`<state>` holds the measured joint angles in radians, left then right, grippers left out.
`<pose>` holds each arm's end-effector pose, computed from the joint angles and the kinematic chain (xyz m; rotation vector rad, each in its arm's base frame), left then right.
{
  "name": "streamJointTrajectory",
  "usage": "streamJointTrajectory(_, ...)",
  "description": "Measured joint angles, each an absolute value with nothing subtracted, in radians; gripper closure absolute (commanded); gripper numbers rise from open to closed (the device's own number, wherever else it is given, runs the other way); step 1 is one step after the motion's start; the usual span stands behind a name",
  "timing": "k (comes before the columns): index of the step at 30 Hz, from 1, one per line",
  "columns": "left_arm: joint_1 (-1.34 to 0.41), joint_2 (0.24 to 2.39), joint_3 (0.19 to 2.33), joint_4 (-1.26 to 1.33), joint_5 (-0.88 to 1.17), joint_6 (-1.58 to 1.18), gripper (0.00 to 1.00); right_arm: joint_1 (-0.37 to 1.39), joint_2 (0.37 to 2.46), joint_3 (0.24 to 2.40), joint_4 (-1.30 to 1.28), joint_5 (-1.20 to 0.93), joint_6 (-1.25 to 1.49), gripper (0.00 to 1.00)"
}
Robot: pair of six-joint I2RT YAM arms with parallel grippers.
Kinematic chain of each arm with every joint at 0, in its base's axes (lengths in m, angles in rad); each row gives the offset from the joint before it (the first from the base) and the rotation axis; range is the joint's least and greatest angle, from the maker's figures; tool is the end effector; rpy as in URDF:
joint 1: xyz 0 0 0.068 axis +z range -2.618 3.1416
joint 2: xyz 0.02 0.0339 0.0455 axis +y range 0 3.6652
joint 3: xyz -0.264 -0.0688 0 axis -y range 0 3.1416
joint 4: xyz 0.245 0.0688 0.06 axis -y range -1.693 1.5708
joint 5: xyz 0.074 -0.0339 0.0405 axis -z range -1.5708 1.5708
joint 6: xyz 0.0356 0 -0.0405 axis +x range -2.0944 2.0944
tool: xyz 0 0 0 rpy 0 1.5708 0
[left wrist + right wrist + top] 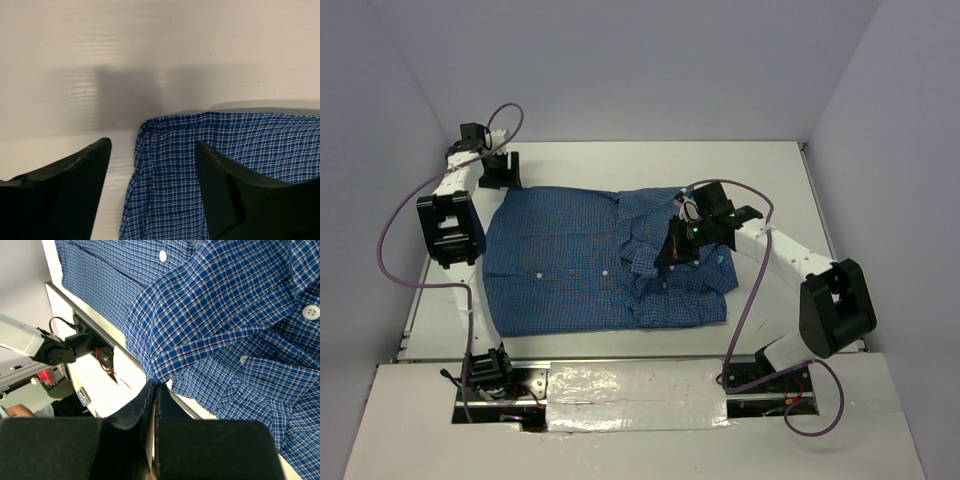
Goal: Fold and stack the long sleeve shirts
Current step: Fold the shirt
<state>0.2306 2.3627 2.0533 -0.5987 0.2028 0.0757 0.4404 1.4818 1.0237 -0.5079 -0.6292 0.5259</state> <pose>0.5142 0.1134 0.1957 -0.1043 2.4545 -0.1180 0.2636 0.1474 0.2374 -0.1563 2.6716 1.1531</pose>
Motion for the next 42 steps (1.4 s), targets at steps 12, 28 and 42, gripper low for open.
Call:
streamJointTrajectory(12, 0.208, 2.398, 2.035, -0.574, 0.128, 0.074, 0.51, 0.434, 1.483, 1.068, -0.535, -0.617, 0.522, 1.0)
streamJointTrajectory(28, 0.24, 2.145, 1.657, -0.393, 0.456, 0.333, 1.0, 0.26, 1.372, 1.131, -0.676, -0.626, 0.455, 1.0)
streamJointTrajectory(42, 0.387, 1.62, 1.396, -0.91, 0.711, 1.377, 1.0, 0.112, 0.982, 1.202, -1.142, -0.671, 0.348, 1.0)
